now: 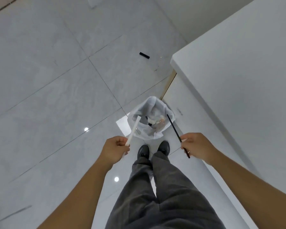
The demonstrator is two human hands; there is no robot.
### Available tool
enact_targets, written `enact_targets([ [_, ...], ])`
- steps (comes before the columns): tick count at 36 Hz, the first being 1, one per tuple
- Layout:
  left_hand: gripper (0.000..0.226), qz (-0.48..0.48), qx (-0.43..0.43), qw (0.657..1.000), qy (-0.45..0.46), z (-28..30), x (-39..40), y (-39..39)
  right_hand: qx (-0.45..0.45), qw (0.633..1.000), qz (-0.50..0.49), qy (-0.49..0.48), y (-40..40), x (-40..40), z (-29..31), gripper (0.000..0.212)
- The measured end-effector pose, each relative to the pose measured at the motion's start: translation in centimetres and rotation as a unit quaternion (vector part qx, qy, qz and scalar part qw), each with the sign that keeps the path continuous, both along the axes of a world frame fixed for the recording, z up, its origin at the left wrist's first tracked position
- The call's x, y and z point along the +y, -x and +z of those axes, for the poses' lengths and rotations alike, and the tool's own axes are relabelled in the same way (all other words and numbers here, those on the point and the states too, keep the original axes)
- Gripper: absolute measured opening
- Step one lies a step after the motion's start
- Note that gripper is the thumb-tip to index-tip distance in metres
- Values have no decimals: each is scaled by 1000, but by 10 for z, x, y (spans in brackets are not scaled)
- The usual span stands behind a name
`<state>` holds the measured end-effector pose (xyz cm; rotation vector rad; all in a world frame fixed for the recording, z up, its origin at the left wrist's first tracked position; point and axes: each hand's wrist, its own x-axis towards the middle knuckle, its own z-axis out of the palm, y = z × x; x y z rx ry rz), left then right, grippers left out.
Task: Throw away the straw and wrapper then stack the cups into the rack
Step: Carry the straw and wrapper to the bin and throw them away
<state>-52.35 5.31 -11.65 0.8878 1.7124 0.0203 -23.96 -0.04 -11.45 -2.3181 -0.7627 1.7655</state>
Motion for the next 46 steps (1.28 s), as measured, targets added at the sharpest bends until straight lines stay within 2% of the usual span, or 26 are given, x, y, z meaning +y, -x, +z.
enact_targets([
  [8,23,13,13,999,48,-55,-5,-24,10,999,15,46,6,-9,-66,36],
  [14,22,50,7,993,107,-108,-14,-30,-6,998,14,63,16,-25,-115,35],
  [23,14,71,18,987,146,-193,-31,-27,-20,997,-22,75,31,-34,-183,28],
  [34,22,149,19,973,173,-288,-20,-42,-47,997,-38,51,44,1,-265,19],
  [37,19,177,14,968,177,-301,-11,-49,-34,995,-68,62,45,15,-280,21],
  [42,17,232,2,952,201,-338,-1,-58,-43,995,-57,70,47,37,-322,18],
  [46,14,217,23,959,182,-365,7,-64,-68,994,-40,81,47,51,-350,18],
])
